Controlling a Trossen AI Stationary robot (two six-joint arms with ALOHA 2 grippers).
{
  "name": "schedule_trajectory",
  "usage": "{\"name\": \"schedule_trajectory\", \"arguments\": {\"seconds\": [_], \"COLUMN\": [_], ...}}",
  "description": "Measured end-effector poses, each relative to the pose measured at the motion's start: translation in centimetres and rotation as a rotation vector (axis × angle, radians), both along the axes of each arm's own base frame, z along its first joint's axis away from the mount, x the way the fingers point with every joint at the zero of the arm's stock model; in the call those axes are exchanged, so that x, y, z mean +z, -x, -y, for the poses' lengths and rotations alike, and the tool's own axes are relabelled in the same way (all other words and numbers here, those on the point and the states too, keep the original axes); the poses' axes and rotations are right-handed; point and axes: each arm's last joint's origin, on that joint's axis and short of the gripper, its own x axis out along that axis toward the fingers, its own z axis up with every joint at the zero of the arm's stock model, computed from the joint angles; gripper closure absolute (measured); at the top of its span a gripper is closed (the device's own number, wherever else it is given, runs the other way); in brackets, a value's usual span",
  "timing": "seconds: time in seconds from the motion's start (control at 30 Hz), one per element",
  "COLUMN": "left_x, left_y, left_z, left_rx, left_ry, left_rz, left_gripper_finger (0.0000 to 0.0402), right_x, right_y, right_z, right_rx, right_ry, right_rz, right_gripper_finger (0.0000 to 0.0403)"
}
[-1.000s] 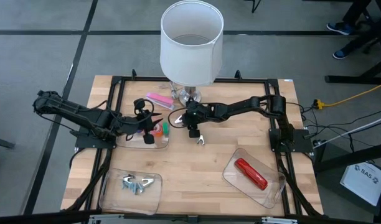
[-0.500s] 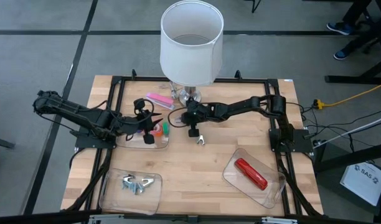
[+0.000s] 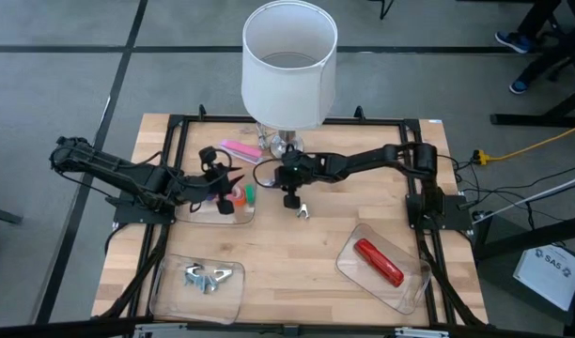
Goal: Pick and place Stapler, Stapler remover, tape
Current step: Put the purple staple remover into the bottom left transparent bin
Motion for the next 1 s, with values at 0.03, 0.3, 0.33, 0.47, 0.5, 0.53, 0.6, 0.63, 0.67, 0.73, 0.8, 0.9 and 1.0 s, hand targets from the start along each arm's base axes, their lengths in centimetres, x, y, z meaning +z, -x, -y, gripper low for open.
{"name": "schedule_trajectory", "arguments": {"seconds": [0.03,0.3,0.33,0.47,0.5,0.53,0.6,0.63,0.67,0.73,0.8,0.9,1.0], "left_x": [0.0,0.0,-0.1,-0.3,-0.4,-0.5,-0.6,-0.7,-0.9,-1.1,-1.4,-1.8,-2.2], "left_y": [0.0,0.1,0.1,0.2,0.2,0.3,0.3,0.3,0.3,0.3,0.3,0.0,-0.4], "left_z": [-0.1,-0.1,-0.1,0.0,0.0,0.0,0.1,0.1,0.2,0.3,0.4,0.4,0.5], "left_rx": [0.023,0.044,0.031,-0.018,-0.026,-0.036,-0.073,-0.099,-0.129,-0.171,-0.183,-0.196,-0.212], "left_ry": [-0.013,-0.048,-0.047,-0.049,-0.05,-0.046,-0.026,-0.013,0.0,0.007,-0.01,-0.042,-0.071], "left_rz": [0.004,-0.012,-0.021,-0.065,-0.079,-0.087,-0.107,-0.123,-0.137,-0.172,-0.208,-0.252,-0.29], "left_gripper_finger": [0.0308,0.0281,0.0276,0.0255,0.0249,0.0243,0.0233,0.0228,0.0224,0.0219,0.0217,0.0219,0.0224], "right_x": [0.2,1.7,1.9,3.3,3.7,4.0,4.7,5.0,5.4,6.1,6.6,7.6,8.6], "right_y": [-0.1,0.4,0.3,0.1,0.1,0.0,-0.3,-0.4,-0.5,-0.8,-1.1,-1.5,-2.0], "right_z": [0.0,-0.2,-0.2,-0.1,-0.1,-0.1,-0.2,-0.2,-0.2,-0.2,-0.2,-0.4,-0.8], "right_rx": [-0.002,-0.005,-0.008,-0.014,-0.013,-0.005,0.015,0.023,0.031,0.052,0.069,0.078,0.094], "right_ry": [-0.001,-0.057,-0.061,-0.069,-0.071,-0.081,-0.088,-0.096,-0.102,-0.119,-0.137,-0.188,-0.22], "right_rz": [0.012,0.011,0.017,0.005,-0.005,-0.019,-0.014,-0.014,-0.009,0.002,0.017,0.045,0.075], "right_gripper_finger": [0.0401,0.0402,0.0402,0.0402,0.0402,0.0402,0.0402,0.0402,0.0403,0.0403,0.0403,0.0403,0.0403]}}
